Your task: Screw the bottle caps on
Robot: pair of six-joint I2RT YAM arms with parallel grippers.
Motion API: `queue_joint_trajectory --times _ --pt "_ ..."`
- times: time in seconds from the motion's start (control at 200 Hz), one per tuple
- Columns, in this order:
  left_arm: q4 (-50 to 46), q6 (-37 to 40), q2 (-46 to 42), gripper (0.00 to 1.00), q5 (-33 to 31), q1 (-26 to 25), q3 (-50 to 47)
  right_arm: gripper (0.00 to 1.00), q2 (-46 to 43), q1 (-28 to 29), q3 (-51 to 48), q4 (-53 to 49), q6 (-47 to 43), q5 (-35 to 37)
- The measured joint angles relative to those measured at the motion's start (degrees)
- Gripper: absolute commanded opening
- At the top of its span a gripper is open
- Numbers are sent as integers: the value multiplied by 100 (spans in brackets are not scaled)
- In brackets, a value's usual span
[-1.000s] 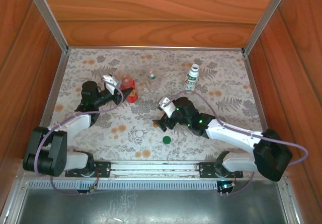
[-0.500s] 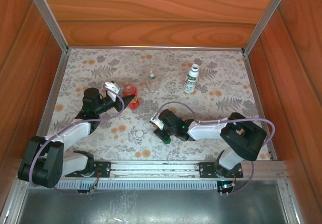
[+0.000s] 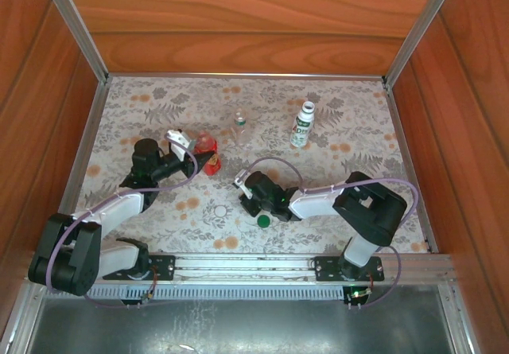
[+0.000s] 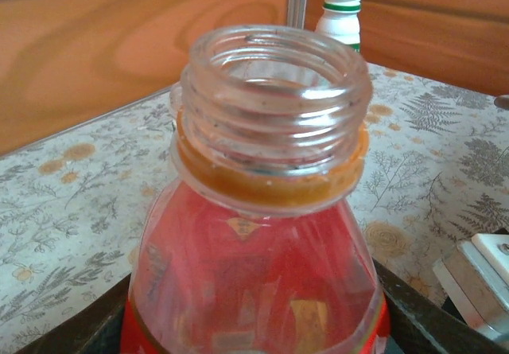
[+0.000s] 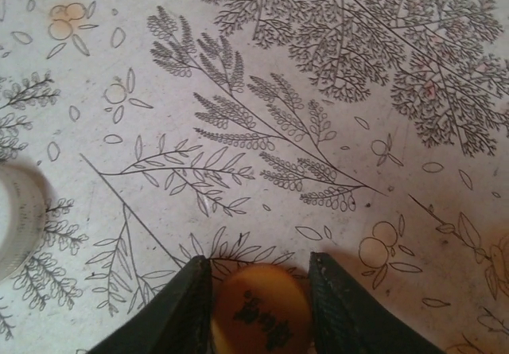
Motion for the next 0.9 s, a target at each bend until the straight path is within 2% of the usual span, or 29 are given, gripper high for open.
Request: queue_joint_trajectory --times 0.23,0.43,0.725,0.904 --pt "-94 24 0 59 2 -149 31 32 -59 -68 -61 -33 332 479" --pt "-175 26 15 58 4 -437 63 32 -466 -376 -404 -310 728 960" --pt "-186 -4 551 58 -131 -1523 479 33 -1158 -1119 -844 -957 1458 1314" --pt "168 -66 1045 58 -236 -1956 640 35 -1473 -1491 -1051 -1189 1886 1353"
